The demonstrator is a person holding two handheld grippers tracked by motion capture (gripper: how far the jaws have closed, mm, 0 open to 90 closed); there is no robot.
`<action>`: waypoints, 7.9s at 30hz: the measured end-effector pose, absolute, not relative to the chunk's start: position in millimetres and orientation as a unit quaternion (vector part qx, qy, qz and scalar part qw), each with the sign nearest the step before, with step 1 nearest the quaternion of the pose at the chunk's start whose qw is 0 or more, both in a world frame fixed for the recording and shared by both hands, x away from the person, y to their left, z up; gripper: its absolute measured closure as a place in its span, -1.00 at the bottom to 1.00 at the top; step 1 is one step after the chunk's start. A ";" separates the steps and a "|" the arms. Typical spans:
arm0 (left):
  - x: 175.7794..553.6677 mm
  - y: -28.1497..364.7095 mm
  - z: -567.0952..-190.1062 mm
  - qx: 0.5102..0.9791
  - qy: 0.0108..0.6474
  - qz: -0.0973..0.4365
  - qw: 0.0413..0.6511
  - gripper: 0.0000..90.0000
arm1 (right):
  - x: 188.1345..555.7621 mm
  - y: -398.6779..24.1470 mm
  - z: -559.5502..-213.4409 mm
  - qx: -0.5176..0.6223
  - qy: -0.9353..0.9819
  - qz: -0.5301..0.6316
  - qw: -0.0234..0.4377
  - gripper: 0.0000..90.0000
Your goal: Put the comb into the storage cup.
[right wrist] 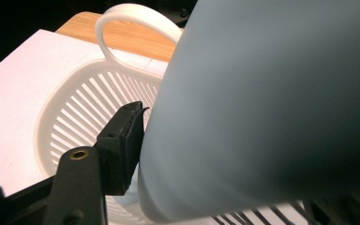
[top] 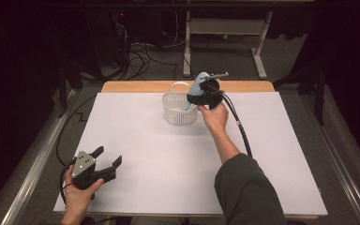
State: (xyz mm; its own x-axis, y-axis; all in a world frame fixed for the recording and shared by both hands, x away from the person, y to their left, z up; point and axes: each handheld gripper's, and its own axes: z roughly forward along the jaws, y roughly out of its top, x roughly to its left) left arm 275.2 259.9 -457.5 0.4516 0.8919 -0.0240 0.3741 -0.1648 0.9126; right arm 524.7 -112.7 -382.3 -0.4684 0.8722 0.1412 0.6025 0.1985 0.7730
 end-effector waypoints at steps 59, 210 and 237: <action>277.1 258.4 -459.5 0.713 0.450 0.262 0.469 -0.48 | 500.3 -137.6 -377.2 0.475 0.759 0.414 0.164 -0.27; 277.3 260.3 -460.1 0.707 0.463 0.253 0.470 -0.49 | 434.7 -203.9 -367.5 0.442 0.751 0.449 0.196 -0.26; 277.1 260.7 -460.1 0.708 0.463 0.252 0.470 -0.49 | 425.5 -219.3 -371.0 0.447 0.749 0.447 0.200 -0.27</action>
